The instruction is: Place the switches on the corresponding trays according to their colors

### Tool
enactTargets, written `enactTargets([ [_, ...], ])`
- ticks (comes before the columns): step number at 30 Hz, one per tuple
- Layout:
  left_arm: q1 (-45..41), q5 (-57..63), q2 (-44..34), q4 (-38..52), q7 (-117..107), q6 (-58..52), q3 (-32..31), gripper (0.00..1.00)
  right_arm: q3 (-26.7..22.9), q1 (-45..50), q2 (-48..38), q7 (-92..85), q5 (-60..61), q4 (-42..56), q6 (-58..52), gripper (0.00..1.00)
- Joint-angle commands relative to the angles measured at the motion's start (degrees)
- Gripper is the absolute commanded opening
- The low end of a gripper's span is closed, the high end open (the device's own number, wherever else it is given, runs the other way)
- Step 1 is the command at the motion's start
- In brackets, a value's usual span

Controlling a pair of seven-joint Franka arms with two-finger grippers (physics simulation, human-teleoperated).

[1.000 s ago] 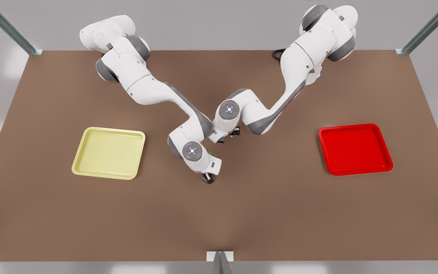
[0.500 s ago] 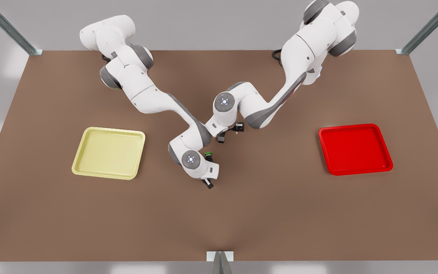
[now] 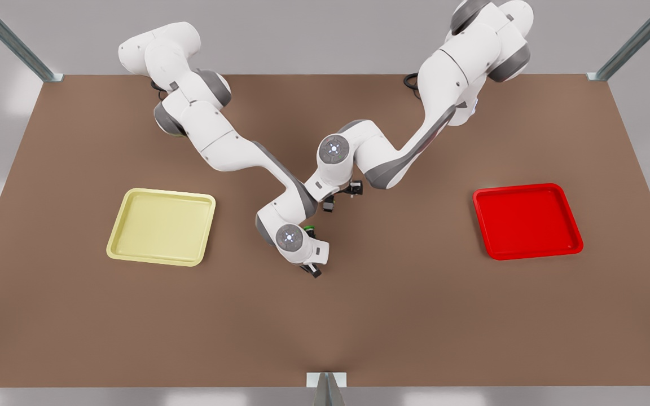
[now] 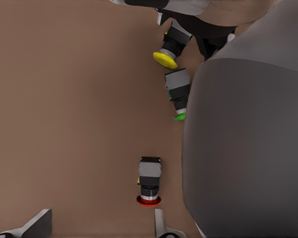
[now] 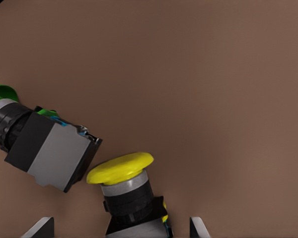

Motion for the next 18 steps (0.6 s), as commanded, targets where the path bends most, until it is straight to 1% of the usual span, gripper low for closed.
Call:
enactTargets([
  [1, 0.0, 0.0, 0.0, 0.0, 0.0, 0.0, 0.0, 0.99, 0.0, 0.0, 0.0, 0.0, 0.0, 0.0, 0.0, 0.97],
  [2, 0.0, 0.0, 0.1, 0.0, 0.0, 0.1, 0.1, 0.99, 0.0, 0.0, -0.1, 0.3, 0.0, 0.1, 0.0, 0.64],
  [3, -0.1, 0.0, 0.0, 0.0, 0.0, 0.1, 0.1, 0.99, 0.0, 0.0, -0.1, 0.4, 0.0, 0.1, -0.1, 0.57],
  [10, 0.0, 0.1, -0.5, -0.6, 0.0, 0.6, 0.1, 0.99, 0.0, 0.0, 0.2, 0.4, 0.0, 0.0, 0.0, 0.58],
  [13, 0.0, 0.1, -0.8, -1.3, 0.2, 0.6, 0.1, 0.99, 0.0, 0.0, 0.1, 0.4, 0.0, 0.0, -0.3, 0.38],
  [14, 0.0, 0.1, -1.8, -2.6, 0.3, 0.8, 0.3, 0.99, 0.0, 0.0, 0.1, 0.4, 0.0, 0.0, -0.4, 0.36],
  [17, 0.0, 0.0, -2.8, -3.9, 0.3, 1.2, 0.4, 0.99, -0.1, -0.2, -0.7, 0.9, 0.4, 0.1, -1.9, 0.36],
  [18, 0.0, 0.0, -3.1, -4.7, 0.3, 1.8, 0.4, 0.99, -0.1, -0.3, -1.2, 1.0, 0.4, 0.1, -2.5, 0.40],
])
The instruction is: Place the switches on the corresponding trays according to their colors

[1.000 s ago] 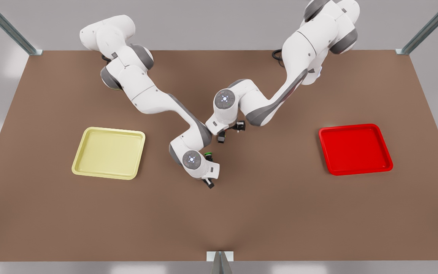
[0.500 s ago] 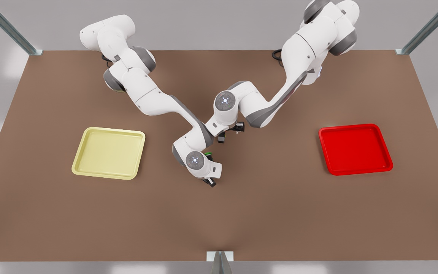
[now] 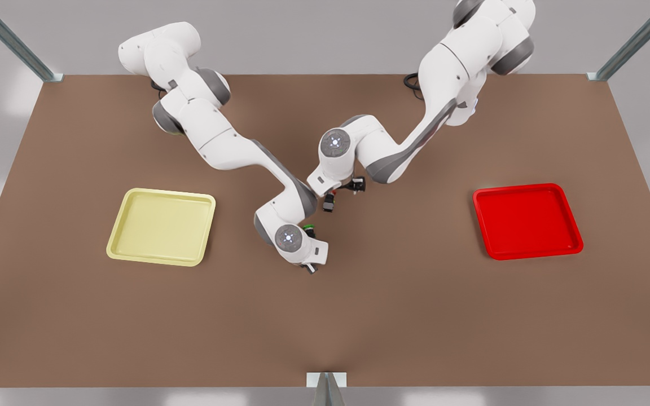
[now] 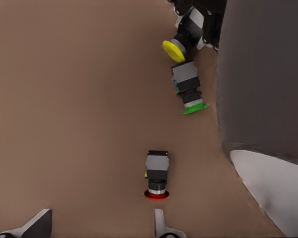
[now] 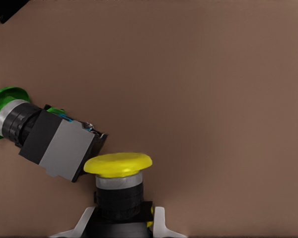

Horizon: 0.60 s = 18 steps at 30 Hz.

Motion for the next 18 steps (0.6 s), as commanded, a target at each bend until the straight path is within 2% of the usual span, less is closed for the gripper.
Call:
enactTargets([
  [1, 0.0, 0.0, 0.0, 0.0, 0.0, 0.1, 0.0, 0.99, 0.0, 0.0, -0.4, 0.6, 0.0, 0.0, -0.4, 0.42],
  [2, 0.0, 0.0, 0.0, -0.1, -0.2, 0.1, 0.0, 0.99, 0.0, -0.6, -2.3, 3.2, -0.2, -0.5, -1.4, 0.46],
  [6, -0.1, 0.1, 0.6, 0.0, -0.9, 1.5, 0.0, 0.99, -0.3, -7.2, -16.0, 6.0, -0.4, -12.8, -7.0, 0.47],
  [10, -3.0, 0.4, 5.0, 1.7, -3.3, 5.0, 1.3, 0.99, -0.4, -18.2, -26.0, -0.2, -0.9, -26.4, -4.9, 0.47],
  [14, -3.9, 3.8, 9.6, 3.2, -4.8, 7.4, 1.6, 0.99, -0.4, -25.4, -45.1, -3.5, -0.5, -55.0, 5.2, 0.47],
  [17, -3.9, 4.7, 10.9, 2.8, -4.8, 8.1, 1.8, 0.99, -0.4, -28.1, -50.1, -5.8, -0.3, -68.6, 15.9, 0.47],
  [18, -3.9, 5.1, 11.3, 2.7, -4.8, 8.1, 1.8, 0.99, -0.4, -29.9, -50.6, -8.0, -0.3, -69.7, 16.2, 0.47],
])
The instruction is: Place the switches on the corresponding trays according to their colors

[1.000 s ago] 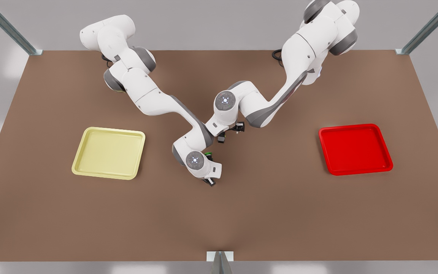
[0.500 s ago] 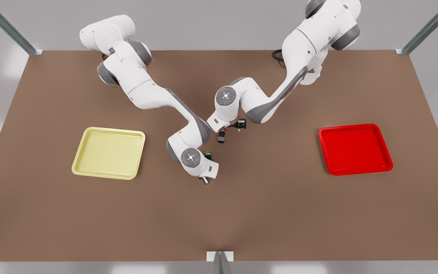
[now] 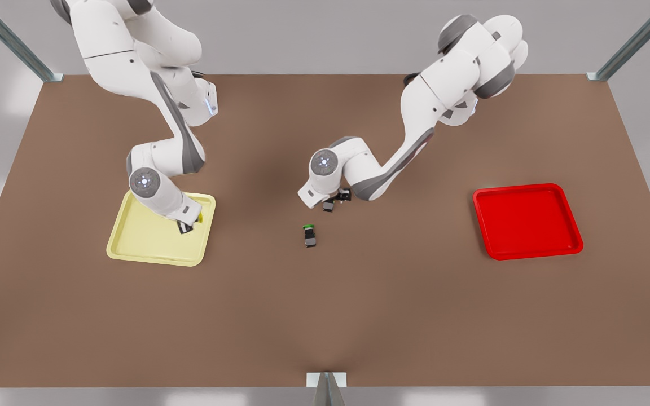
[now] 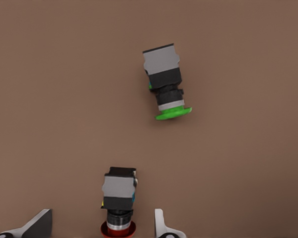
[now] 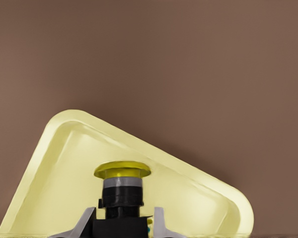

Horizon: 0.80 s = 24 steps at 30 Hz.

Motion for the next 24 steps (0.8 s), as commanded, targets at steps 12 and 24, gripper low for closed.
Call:
enactTargets([
  [12, 0.0, 4.0, 3.3, -3.6, -0.4, 6.1, 0.1, 0.98, -0.1, -3.0, -9.1, -0.2, 6.1, 7.5, -15.7, 1.00],
  [24, 0.0, 5.8, 4.2, -4.4, -0.5, 6.7, 0.1, 0.62, -17.8, 15.7, -29.6, 100.0, 2.6, 27.5, -47.2, 1.00],
])
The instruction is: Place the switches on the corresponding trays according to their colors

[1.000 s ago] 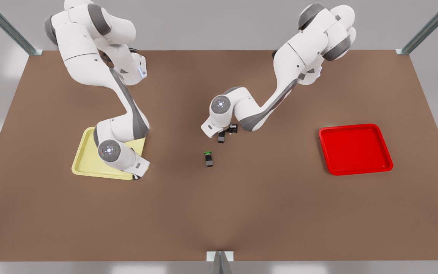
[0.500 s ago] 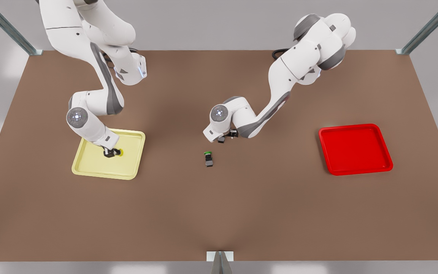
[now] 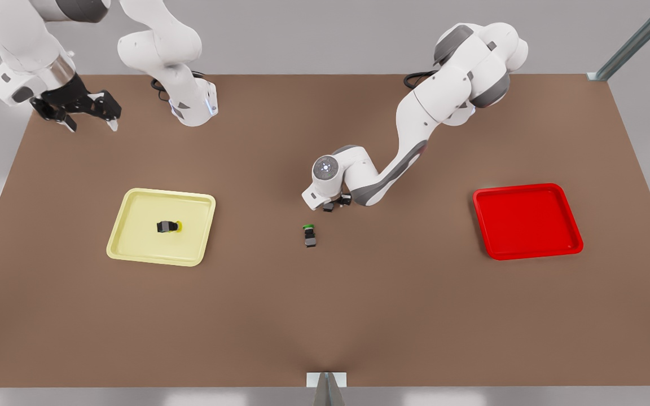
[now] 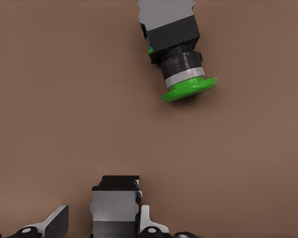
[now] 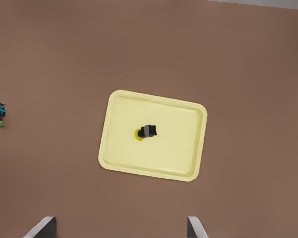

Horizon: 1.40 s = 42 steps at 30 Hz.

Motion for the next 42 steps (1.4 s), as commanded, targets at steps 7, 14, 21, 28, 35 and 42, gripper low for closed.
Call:
enactTargets([
  [7, 0.0, 0.2, 0.3, 0.1, 0.0, 1.2, 0.0, 0.47, -1.0, -0.3, 0.9, -0.8, 1.0, -0.3, -0.2, 1.00],
  [14, 0.3, 0.1, -1.0, 0.0, 0.6, -0.3, 0.0, 0.44, -1.0, -0.1, 0.9, -0.9, 1.1, -0.6, 0.3, 1.00],
  [21, 11.9, -0.4, -10.8, -6.9, 7.7, -0.6, -0.1, 0.44, -1.1, -0.2, 0.9, -0.9, 1.1, -0.6, 0.5, 1.00],
  [28, 17.0, -0.4, -19.5, -19.6, 20.9, 0.2, 10.7, 0.45, -1.1, -0.3, 1.0, -0.9, 1.1, -0.6, 0.5, 1.00],
  [35, 17.2, -11.5, -34.5, -32.7, 42.7, 0.3, 25.5, 0.46, -2.0, -0.4, 0.7, -1.0, 3.5, -1.2, 0.6, 1.00],
  [42, 17.2, -13.1, -36.8, -40.8, 54.5, 9.0, 39.3, 0.48, -2.0, -0.3, 0.7, -1.0, 3.5, -1.2, 0.5, 1.00],
])
